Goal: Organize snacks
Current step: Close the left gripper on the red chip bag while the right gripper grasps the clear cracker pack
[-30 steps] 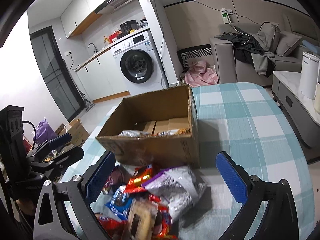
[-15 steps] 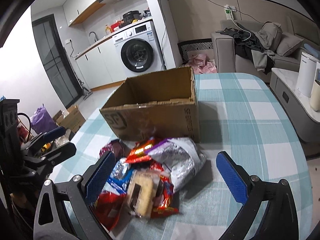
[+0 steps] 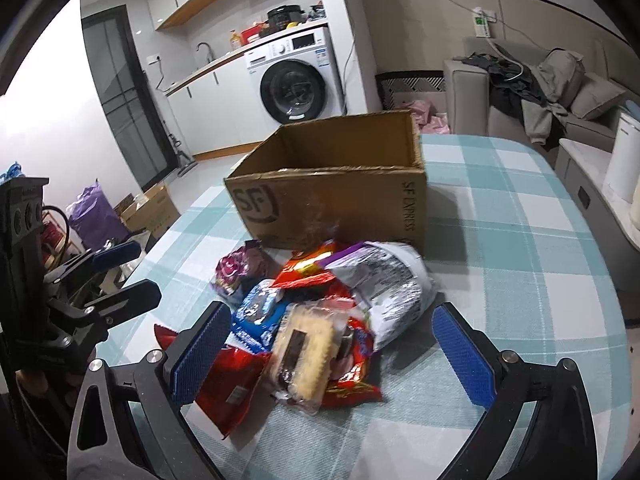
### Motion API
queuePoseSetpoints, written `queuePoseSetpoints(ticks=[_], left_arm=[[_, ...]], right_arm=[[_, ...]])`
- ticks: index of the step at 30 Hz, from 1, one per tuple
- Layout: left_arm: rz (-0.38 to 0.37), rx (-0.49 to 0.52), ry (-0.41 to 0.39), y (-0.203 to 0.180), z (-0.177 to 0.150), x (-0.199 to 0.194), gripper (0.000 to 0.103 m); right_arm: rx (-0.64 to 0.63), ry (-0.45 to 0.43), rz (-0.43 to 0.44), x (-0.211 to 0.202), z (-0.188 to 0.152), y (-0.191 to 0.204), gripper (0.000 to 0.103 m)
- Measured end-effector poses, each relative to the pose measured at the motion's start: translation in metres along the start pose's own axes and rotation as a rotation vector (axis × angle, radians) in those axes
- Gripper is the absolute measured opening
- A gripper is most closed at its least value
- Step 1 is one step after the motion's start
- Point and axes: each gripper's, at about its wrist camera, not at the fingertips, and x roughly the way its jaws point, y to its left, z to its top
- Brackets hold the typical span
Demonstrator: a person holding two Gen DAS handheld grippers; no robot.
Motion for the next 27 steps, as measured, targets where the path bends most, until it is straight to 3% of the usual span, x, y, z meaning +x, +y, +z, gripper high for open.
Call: queuePoseSetpoints(ticks=[9,16,27], left_arm=[[-0.031,0.033,0.057,-0.007,-0.008,0.011,0.102],[-0.075,0.108,0.100,-0.019,-0.016,0.017,0.102],[-0.123,0.135,0.214,-0.026,-0.035,0.044,0.102]], right_arm=[[-0.059,0.074,0.028,0.015,-0.008,0.011,0.101],[-0.051,0.106,0.063,0.024,-0.012,0.009,0.086],[-0.075,0.145,0.106,0.039,-0.019,0.016,0.076]])
